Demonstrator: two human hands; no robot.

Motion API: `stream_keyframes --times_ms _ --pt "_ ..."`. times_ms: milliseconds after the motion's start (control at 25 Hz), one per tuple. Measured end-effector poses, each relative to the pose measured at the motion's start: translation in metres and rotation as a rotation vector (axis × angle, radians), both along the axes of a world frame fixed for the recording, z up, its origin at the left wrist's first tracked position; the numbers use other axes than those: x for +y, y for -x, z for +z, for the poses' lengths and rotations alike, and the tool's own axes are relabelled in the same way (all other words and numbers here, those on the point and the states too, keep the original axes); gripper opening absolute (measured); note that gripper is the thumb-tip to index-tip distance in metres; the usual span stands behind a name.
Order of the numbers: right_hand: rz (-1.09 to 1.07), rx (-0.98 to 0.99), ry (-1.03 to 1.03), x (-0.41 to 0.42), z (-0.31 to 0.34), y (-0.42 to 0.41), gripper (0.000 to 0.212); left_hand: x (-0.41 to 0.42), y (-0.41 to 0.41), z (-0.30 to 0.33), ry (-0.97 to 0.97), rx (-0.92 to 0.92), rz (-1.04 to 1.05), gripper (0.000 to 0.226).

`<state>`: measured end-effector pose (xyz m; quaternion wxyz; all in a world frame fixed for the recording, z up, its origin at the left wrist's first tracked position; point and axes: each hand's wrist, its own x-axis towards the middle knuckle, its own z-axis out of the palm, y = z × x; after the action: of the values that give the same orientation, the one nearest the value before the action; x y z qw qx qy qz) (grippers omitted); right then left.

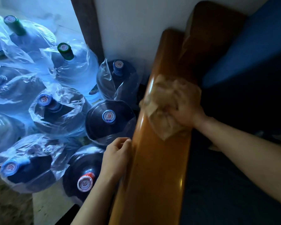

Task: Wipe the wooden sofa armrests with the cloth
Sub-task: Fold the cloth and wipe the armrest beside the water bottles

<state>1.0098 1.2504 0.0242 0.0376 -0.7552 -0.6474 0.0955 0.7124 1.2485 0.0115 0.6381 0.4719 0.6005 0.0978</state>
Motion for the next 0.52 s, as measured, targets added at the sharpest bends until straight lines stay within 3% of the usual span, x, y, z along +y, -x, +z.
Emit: stream_keyframes --times_ms 80,200,280,360,440,520 --pt "-0.365 -0.047 0.001 0.009 -0.001 -0.006 0.078 -0.01 0.009 0.0 -0.048 0.058 -0.034 0.017" --pt "-0.509 0.078 -0.007 -0.043 -0.001 0.049 0.089 -0.025 0.028 -0.001 0.022 0.068 0.047 0.02" --pt "-0.307 0.173 0.022 -0.111 0.002 0.112 0.086 -0.032 0.043 -0.001 0.131 0.033 0.17 0.023" --pt "-0.008 0.121 0.102 -0.163 0.006 0.153 0.08 -0.043 0.058 0.001 0.189 0.028 0.233 0.021" --pt "0.183 0.092 0.127 -0.133 0.009 0.135 0.081 -0.057 0.074 0.001 0.178 0.045 0.241 0.02" --pt "0.154 0.017 0.152 -0.061 0.005 0.118 0.085 -0.074 0.088 -0.001 0.159 0.062 0.183 0.019"
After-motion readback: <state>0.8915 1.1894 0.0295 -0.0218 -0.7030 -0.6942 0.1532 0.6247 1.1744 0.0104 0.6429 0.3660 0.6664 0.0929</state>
